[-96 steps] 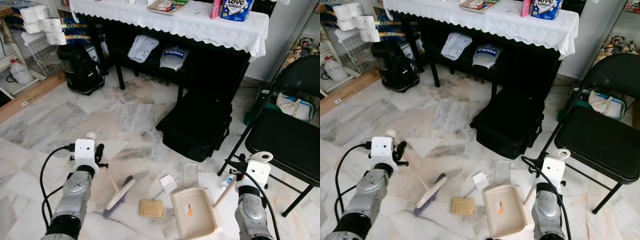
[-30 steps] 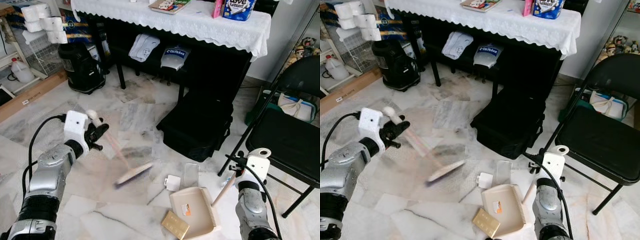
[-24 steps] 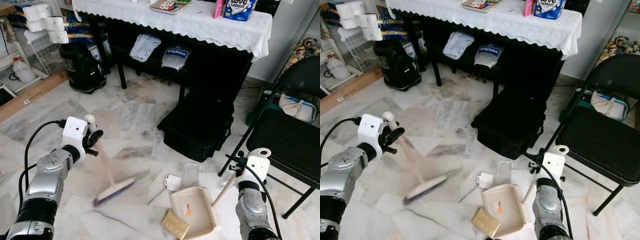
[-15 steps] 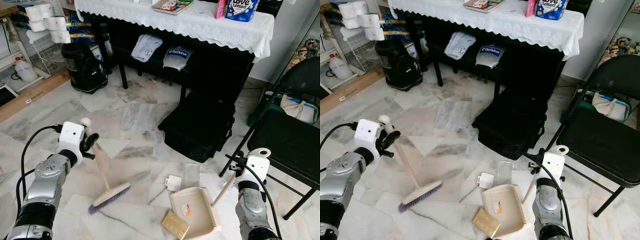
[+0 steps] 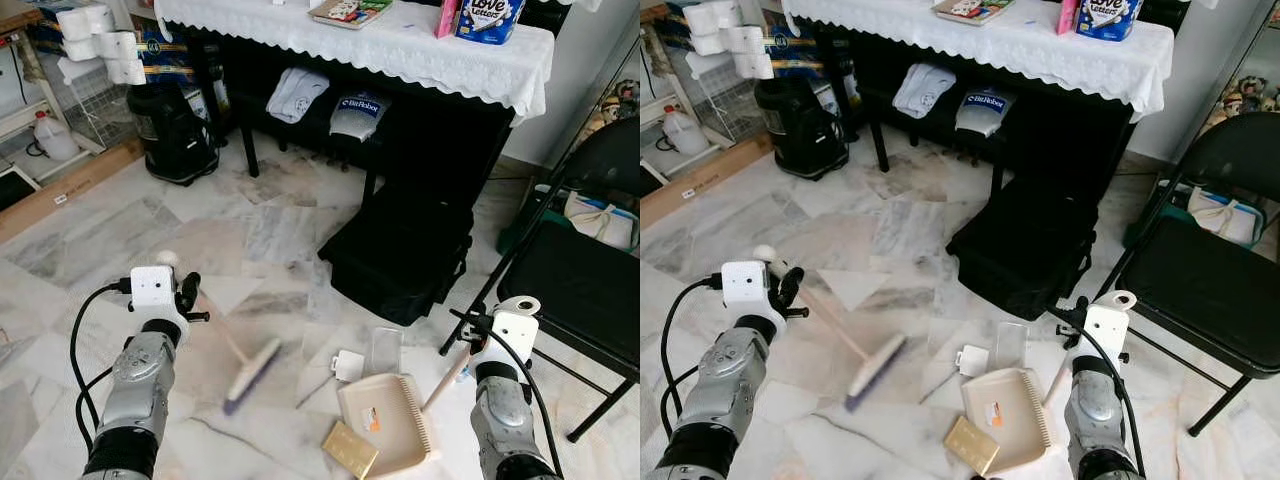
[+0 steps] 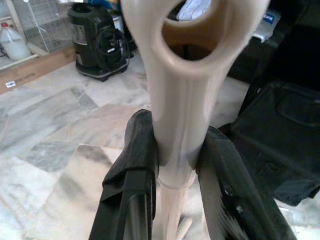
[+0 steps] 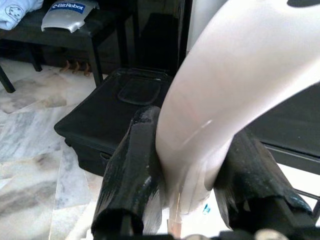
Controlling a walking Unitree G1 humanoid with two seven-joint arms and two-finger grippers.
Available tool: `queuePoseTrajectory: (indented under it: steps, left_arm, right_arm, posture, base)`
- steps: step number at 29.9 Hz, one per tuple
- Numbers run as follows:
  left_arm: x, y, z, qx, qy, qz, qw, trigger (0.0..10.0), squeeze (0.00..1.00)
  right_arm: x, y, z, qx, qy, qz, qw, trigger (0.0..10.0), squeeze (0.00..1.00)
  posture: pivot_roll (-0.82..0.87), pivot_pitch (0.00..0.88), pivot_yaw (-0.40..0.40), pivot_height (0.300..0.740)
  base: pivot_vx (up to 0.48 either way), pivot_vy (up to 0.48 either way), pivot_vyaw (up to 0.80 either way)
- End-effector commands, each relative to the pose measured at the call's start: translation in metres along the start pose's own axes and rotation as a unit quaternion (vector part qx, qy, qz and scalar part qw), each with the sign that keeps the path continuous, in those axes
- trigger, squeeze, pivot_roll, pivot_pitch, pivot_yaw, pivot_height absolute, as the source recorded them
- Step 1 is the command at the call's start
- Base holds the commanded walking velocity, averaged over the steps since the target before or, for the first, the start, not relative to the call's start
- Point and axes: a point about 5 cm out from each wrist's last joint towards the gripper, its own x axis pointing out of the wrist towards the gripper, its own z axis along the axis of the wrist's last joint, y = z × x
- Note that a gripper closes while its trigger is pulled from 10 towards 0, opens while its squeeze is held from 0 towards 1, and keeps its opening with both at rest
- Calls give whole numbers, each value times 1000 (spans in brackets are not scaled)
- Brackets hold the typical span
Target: Sweep floor
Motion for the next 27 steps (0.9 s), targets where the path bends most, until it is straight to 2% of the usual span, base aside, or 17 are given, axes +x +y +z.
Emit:
queuePoseTrajectory:
  steps: [1, 10, 17, 27]
  left_arm:
    - [2, 5, 9, 9, -26, 12, 1000, 10000, 0]
    - [2, 2, 9, 18, -28, 4, 999, 10000, 0]
    - [3, -1, 12, 17, -37, -2, 999, 10000, 0]
    - [6, -2, 14, 26, -31, -17, 999, 10000, 0]
  right_arm:
    - [-6, 2, -11, 5, 29, 0, 1000, 10000, 0]
    - [-5, 3, -9, 5, 23, 0, 1000, 10000, 0]
    - [-6, 4, -8, 6, 19, 0, 1000, 10000, 0]
    - [-7, 7, -7, 6, 9, 0, 1000, 10000, 0]
  posture:
    - [18, 80, 17, 740]
    - [14, 71, 20, 740]
    - [11, 61, 23, 740]
    - [13, 55, 26, 740]
  base:
    - [-296, 0, 0]
    - [0, 0, 0]
    - [-439, 0, 0]
    - [0, 0, 0]
